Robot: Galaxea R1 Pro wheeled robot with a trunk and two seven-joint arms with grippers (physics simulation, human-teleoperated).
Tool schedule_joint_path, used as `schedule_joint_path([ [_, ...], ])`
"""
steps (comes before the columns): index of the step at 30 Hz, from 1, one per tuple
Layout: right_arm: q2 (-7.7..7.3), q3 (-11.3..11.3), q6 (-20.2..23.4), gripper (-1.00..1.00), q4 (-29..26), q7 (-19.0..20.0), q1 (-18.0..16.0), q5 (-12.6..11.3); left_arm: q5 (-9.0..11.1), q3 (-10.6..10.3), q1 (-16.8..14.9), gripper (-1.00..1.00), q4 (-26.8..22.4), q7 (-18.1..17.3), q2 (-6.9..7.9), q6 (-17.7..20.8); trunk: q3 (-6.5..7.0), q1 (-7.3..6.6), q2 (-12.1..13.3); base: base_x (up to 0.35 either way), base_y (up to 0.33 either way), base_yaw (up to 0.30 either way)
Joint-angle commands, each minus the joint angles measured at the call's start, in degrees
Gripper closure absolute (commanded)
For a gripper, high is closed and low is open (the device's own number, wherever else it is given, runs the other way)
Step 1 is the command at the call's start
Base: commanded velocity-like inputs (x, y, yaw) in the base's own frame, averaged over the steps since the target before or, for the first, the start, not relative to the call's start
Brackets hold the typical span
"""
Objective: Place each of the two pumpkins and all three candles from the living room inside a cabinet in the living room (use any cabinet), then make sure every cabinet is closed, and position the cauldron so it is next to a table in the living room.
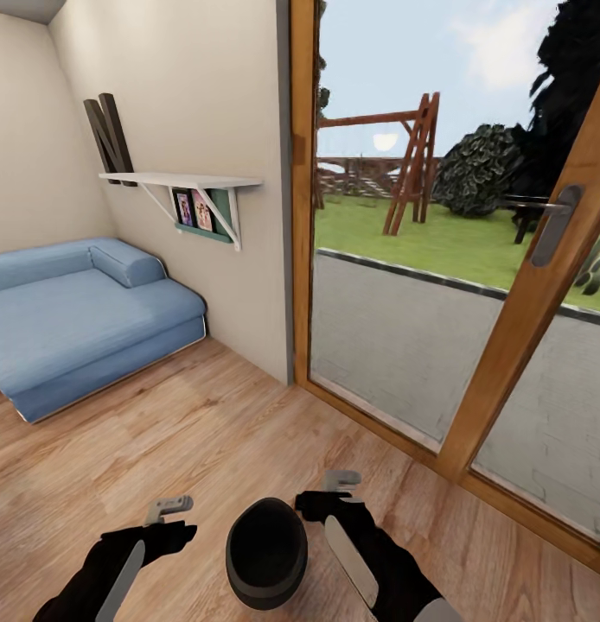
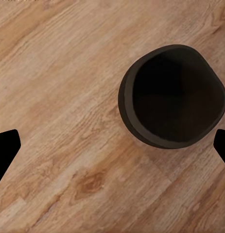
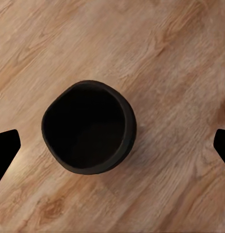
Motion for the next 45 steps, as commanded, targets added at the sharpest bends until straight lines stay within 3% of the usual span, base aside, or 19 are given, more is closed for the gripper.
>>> schedule_joint_path([
  [1, -0.01, 0.2, 1.0, -1.0, 0.4, -2.0, -1.4, -1.9, 0.4, 0.0, 0.0, -1.0, -0.1, 0.1, 0.04, 0.3, -0.06, 0.0, 0.0, 0.0, 0.0, 0.0],
  [7, -0.03, 0.3, 4.6, -1.0, 1.4, -4.6, -5.2, -4.9, 0.4, 0.0, 0.0, -1.0, -0.3, 0.1, 0.02, 0.3, -0.06, 0.0, 0.0, 0.0, 0.0, 0.0],
  [17, 0.28, 0.8, 5.8, -1.0, 3.9, -4.6, -8.1, -5.2, 0.5, 0.0, -0.1, -1.0, -0.3, 0.1, -0.28, 0.6, -0.06, 0.0, 0.0, 0.0, 0.0, 0.0],
  [20, 0.3, 1.6, 8.1, -1.0, 4.1, -4.9, -9.0, -5.2, 0.5, 0.0, -0.1, -1.0, -0.2, 0.0, -0.29, 0.6, -0.06, 0.0, 0.0, 0.0, 0.0, 0.0],
  [23, 0.29, 3.0, 9.8, -1.0, 4.2, -5.0, -9.2, -5.2, 0.6, 0.0, -0.1, -1.0, -0.3, -0.4, -0.28, 0.6, -0.06, 0.0, 0.0, 0.0, 0.0, 0.0],
  [30, 0.04, 3.7, 10.4, -1.0, 4.3, -5.2, -9.3, -4.7, 0.6, 0.0, -0.1, -1.0, -0.5, -0.4, -0.39, 0.6, -0.06, 0.0, 0.0, 0.0, 0.0, 0.0],
  [38, -0.01, 3.8, 10.5, -1.0, 3.2, -12.0, -9.3, -5.0, 0.2, -0.2, -0.1, -1.0, -0.9, -0.1, -0.92, 0.5, -0.06, 0.0, 0.0, 0.0, 0.0, 0.036],
  [45, 0.08, 3.9, 10.3, -1.0, 2.8, -13.0, -9.3, -5.1, 0.2, -0.3, 0.0, -1.0, -3.8, -0.2, -1.45, 0.7, -0.06, 0.0, 0.0, 0.0, 0.0, 0.204],
])
